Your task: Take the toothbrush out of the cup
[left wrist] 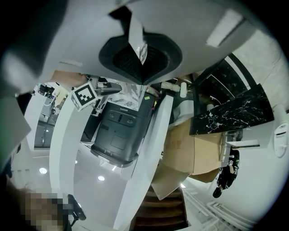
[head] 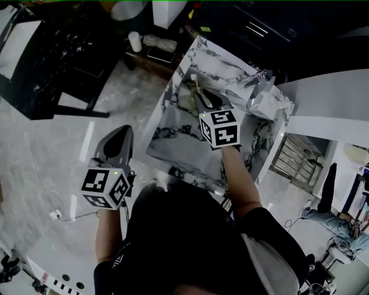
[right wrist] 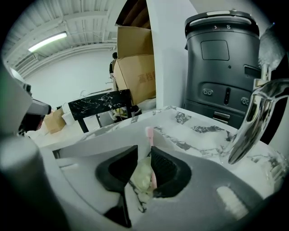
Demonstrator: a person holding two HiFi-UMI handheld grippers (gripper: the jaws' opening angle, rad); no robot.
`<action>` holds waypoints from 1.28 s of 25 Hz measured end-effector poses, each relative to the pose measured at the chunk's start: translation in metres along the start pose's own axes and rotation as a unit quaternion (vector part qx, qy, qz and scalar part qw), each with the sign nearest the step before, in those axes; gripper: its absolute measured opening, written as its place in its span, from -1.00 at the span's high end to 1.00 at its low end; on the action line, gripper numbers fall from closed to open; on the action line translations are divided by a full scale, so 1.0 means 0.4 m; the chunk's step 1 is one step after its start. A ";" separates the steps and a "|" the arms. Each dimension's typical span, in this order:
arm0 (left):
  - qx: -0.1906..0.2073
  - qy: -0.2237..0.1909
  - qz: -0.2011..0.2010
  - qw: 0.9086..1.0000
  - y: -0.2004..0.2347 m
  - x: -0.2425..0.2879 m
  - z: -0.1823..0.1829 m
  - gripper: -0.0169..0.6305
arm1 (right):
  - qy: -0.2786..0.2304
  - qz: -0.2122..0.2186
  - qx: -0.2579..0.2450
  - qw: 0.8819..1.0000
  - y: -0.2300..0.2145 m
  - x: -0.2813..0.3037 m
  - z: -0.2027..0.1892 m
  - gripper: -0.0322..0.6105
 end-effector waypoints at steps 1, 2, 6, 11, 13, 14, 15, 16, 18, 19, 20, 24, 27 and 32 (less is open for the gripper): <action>0.000 0.002 0.002 1.000 0.001 0.003 0.000 0.90 | 0.003 -0.002 -0.002 1.000 -0.004 0.010 -0.002 0.60; 0.000 0.004 0.005 1.000 0.003 0.005 0.001 0.90 | 0.006 -0.004 -0.004 1.000 -0.008 0.020 -0.005 0.60; -0.002 0.011 0.012 1.000 0.009 0.014 0.001 0.90 | 0.012 -0.007 -0.008 1.000 -0.020 0.055 -0.012 0.60; -0.003 0.022 0.013 1.000 0.005 0.022 -0.005 0.90 | 0.017 -0.014 -0.017 1.000 -0.027 0.091 -0.017 0.60; -0.005 0.025 0.014 1.000 0.009 0.024 -0.009 0.90 | 0.021 -0.018 -0.019 0.999 -0.030 0.105 -0.020 0.60; -0.007 0.026 0.016 1.000 0.011 0.025 -0.011 0.90 | 0.023 -0.020 -0.019 0.999 -0.031 0.111 -0.024 0.60; -0.008 0.027 0.016 0.999 0.013 0.025 -0.013 0.90 | 0.024 -0.021 -0.018 0.999 -0.031 0.115 -0.027 0.60; -0.009 0.027 0.017 0.999 0.015 0.025 -0.014 0.90 | 0.026 -0.022 -0.018 0.999 -0.031 0.118 -0.031 0.60; -0.011 0.028 0.018 0.999 0.016 0.026 -0.015 0.90 | 0.026 -0.024 -0.018 0.999 -0.032 0.121 -0.034 0.62; -0.011 0.029 0.018 0.999 0.016 0.028 -0.016 0.90 | 0.026 -0.026 -0.018 0.999 -0.033 0.122 -0.034 0.64; -0.012 0.029 0.018 0.999 0.016 0.029 -0.017 0.90 | 0.026 -0.027 -0.018 0.999 -0.033 0.122 -0.035 0.73; -0.015 0.027 0.018 0.999 0.017 0.032 -0.017 0.90 | 0.025 -0.028 -0.026 0.999 -0.028 0.118 -0.037 0.74; -0.015 0.024 0.018 0.999 0.017 0.034 -0.015 0.90 | 0.020 -0.030 -0.031 0.999 -0.028 0.108 -0.033 0.74; -0.016 0.018 0.013 1.000 0.020 0.029 -0.012 0.90 | 0.000 -0.030 -0.032 0.999 -0.019 0.077 -0.009 0.75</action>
Point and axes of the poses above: the fingertips, and each gripper's own axes: x forward along the fingers, y to its left, z out of its top, the point moved 5 cm from there along -x, backward along the fingers, and after that the axes turned 14 degrees about x, right-handed, at the moved point
